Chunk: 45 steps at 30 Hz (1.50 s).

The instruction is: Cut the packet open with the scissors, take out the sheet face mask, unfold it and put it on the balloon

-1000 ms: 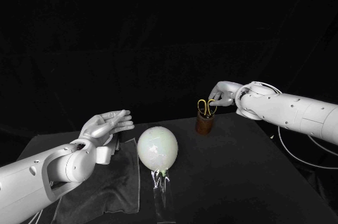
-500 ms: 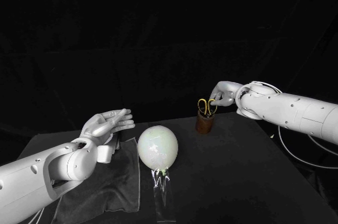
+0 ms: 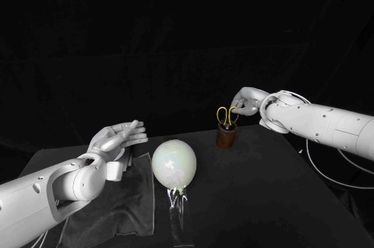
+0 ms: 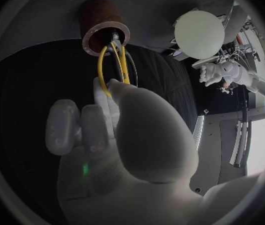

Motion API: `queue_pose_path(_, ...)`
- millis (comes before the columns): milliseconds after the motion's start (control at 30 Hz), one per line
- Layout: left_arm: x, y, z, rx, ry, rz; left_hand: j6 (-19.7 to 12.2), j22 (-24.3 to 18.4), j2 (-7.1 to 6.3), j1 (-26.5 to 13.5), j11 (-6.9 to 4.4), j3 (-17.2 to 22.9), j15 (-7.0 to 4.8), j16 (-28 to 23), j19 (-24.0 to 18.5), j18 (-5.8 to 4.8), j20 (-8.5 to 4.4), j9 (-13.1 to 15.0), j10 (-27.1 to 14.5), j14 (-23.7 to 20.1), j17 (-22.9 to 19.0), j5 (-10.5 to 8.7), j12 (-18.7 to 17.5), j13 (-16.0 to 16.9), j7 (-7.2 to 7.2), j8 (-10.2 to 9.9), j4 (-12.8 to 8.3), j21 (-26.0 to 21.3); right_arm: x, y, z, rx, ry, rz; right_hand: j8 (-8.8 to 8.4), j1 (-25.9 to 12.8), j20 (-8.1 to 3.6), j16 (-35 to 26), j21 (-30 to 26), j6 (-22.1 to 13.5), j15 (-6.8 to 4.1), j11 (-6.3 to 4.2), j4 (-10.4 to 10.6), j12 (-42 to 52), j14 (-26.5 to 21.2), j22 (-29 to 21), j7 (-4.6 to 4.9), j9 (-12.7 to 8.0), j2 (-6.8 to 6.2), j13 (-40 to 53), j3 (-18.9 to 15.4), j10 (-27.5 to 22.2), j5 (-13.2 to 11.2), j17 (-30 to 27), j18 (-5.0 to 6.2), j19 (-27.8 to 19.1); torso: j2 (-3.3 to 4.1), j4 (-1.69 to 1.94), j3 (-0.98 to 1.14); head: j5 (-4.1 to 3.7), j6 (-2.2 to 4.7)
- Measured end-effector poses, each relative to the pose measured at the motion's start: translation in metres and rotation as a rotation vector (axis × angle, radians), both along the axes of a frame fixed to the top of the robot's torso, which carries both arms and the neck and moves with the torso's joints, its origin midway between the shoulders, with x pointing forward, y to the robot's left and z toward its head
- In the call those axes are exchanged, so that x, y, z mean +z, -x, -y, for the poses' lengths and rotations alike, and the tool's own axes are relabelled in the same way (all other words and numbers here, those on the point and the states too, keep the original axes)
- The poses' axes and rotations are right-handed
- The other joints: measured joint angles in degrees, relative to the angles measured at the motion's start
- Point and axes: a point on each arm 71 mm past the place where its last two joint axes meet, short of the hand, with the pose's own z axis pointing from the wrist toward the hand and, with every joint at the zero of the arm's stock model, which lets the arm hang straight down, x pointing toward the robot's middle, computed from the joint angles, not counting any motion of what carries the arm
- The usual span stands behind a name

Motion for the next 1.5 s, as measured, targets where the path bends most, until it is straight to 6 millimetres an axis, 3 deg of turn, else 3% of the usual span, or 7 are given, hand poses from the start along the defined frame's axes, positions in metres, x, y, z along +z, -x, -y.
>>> queue_pose_path(200, 0.0, -0.001, -0.002, 0.005, -0.002, 0.0, 0.0, 0.0, 0.0, 0.0, 0.0, 0.0, 0.0, 0.0, 0.0, -0.02, 0.0, 0.0, 0.0, 0.0, 0.0, 0.0, 0.0, 0.0, 0.0, 0.0, 0.0, 0.0, 0.009, 0.001, 0.003, -0.018, -0.022, 0.053, 1.44, -1.4, 0.0, 0.2, 0.2, -0.6, -0.01, 0.03, -1.1, 0.0, 0.0, 0.7, -0.4, 1.7, -0.7, 0.3, 2.1, 0.0, 0.0, 0.1, -0.02, 0.0, -0.02, -0.05, 0.0, -0.01, 0.26)
queue_pose_path(467, -0.001, -0.003, -0.005, 0.013, -0.005, -0.001, 0.1, -0.1, 0.0, 0.0, 0.21, 0.0, 0.01, 0.0, 0.0, -0.05, 0.0, 0.0, 0.2, 0.0, 0.1, 0.0, 0.0, 0.0, -0.08, -0.3, 0.0, 0.0, 0.043, 0.003, 0.007, -0.034, -0.047, 0.127, 2.7, -2.6, -0.01, 0.5, 0.5, -1.4, 0.0, 0.12, -2.3, 0.0, 0.0, 1.2, -0.49, 3.4, -1.05, 0.6, 3.9, 0.3, 0.0, 0.4, -0.04, 0.0, -0.04, -0.06, -0.03, -0.18, 0.43)
queue_pose_path(733, -0.004, -0.011, -0.015, 0.023, -0.006, 0.01, -0.6, -0.9, -2.76, 0.2, 0.2, -0.2, 0.32, -1.2, -1.6, -0.1, 0.92, -0.2, 0.2, -0.6, 0.4, 0.0, -0.7, 0.0, -0.09, -0.9, -1.2, -1.2, 0.092, 0.003, -0.002, -0.045, -0.066, 0.19, 3.77, -3.5, -0.01, 0.5, 0.5, -1.7, -0.2, -0.12, -2.9, 0.1, -0.2, 1.0, -0.56, 4.6, -1.59, 0.8, 5.2, 0.7, 0.0, 0.0, -0.07, 0.0, -0.04, -0.09, -0.03, -0.17, 1.01)
queue_pose_path(833, -0.005, -0.015, -0.016, 0.02, -0.004, 0.019, -1.1, -1.5, -3.73, 1.2, 0.0, 0.0, 0.21, -1.4, -3.0, -0.12, 1.55, -0.3, 0.0, -1.0, 0.5, 0.0, -0.7, 0.0, -0.36, -1.1, -1.6, -2.2, 0.101, 0.001, -0.01, -0.059, -0.09, 0.189, 3.86, -3.6, -0.03, 0.5, 0.5, -1.8, -0.34, -0.12, -3.0, 0.1, -0.1, 0.7, -0.51, 4.9, -1.66, 0.8, 5.5, 0.7, 0.0, 0.0, -0.09, 0.0, -0.03, -0.15, -0.03, -0.18, 1.24)
queue_pose_path(1167, -0.007, -0.032, -0.019, 0.036, -0.017, 0.056, -1.1, -3.5, -4.08, 1.5, 0.44, 0.4, 1.03, -3.8, -8.6, -0.16, 3.62, -0.4, -0.5, -3.3, 0.7, 0.0, -0.7, 0.0, -0.36, -1.3, -1.7, -6.2, 0.1, -0.015, -0.07, -0.143, -0.273, 0.148, 4.96, -4.8, -0.45, 1.0, 0.5, -2.1, -0.41, -0.13, -4.4, 0.0, 0.0, 1.6, -0.57, 6.3, -2.12, 1.4, 7.4, 1.1, 0.3, 0.8, -0.43, 0.0, 0.14, -0.01, -0.01, 0.46, 2.58)
queue_pose_path(1500, -0.002, -0.049, -0.012, 0.053, -0.031, 0.082, -3.3, -5.0, -4.6, 1.0, 1.67, -0.5, 2.58, -6.9, -10.5, -0.18, 4.1, -0.7, -4.6, -7.3, 0.0, 0.0, -0.9, -0.1, 0.02, -2.4, -0.9, -8.3, 0.075, -0.025, -0.132, -0.189, -0.391, 0.099, 5.18, -5.5, -0.44, 1.0, 0.4, -2.4, -0.4, -0.13, -4.8, 0.0, 0.0, 1.4, -0.69, 6.8, -2.21, 1.4, 8.1, 1.1, 0.4, 0.7, -0.45, 0.0, 0.48, 0.29, -0.47, 2.29, 3.62)
